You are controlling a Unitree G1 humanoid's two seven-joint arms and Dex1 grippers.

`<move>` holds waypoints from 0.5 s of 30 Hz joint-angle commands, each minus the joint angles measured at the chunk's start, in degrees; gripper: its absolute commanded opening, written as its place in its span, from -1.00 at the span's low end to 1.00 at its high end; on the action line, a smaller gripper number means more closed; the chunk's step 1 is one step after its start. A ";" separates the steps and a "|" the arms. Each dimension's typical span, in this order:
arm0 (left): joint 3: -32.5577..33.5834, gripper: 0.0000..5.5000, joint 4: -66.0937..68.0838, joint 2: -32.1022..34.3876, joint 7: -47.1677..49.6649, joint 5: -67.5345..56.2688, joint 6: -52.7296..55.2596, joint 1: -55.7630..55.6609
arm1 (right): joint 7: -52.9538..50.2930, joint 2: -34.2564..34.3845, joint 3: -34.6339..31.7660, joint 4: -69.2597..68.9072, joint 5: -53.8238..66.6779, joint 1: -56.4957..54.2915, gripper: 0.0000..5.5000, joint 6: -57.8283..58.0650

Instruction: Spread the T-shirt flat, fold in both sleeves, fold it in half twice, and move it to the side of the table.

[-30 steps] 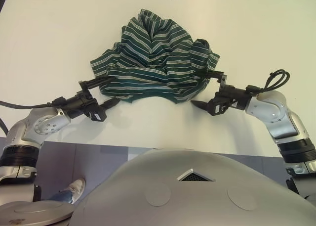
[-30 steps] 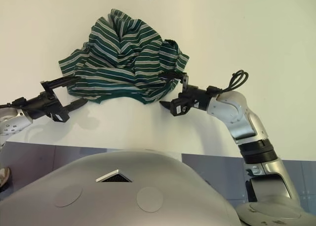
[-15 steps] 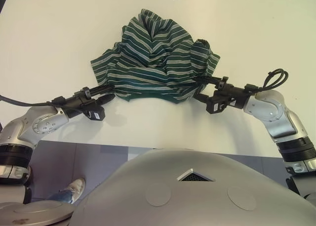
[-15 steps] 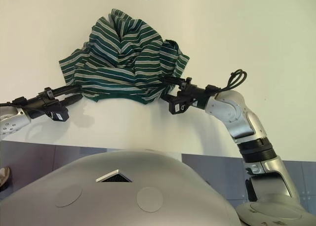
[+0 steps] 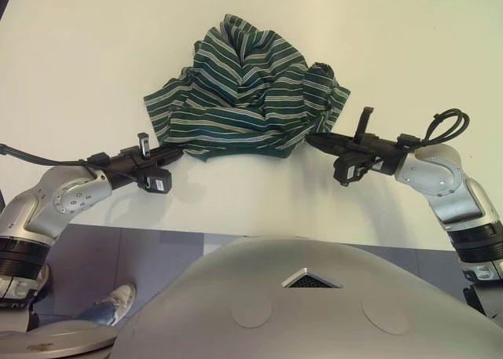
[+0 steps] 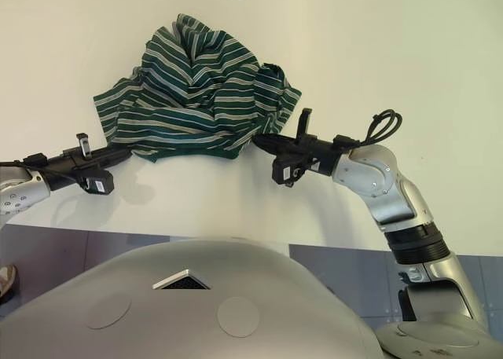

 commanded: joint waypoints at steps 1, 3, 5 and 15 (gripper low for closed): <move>-0.83 -1.00 -0.05 0.74 -2.31 -0.56 -0.09 1.48 | 0.02 -0.58 -0.92 0.30 1.45 -0.14 -0.99 0.29; -0.36 -1.00 -0.39 0.69 -2.23 -2.47 -0.95 1.53 | 0.00 -0.70 -1.23 0.10 2.04 0.04 -0.99 0.27; 0.33 -1.00 -0.31 0.47 -1.98 -4.51 -2.00 1.42 | 0.01 -0.83 -1.44 -0.02 2.61 0.17 -0.99 0.19; 6.27 -1.00 -5.21 0.21 -7.56 -52.62 -14.62 0.07 | 0.02 -1.59 -12.22 -2.19 20.46 1.62 -0.99 -1.10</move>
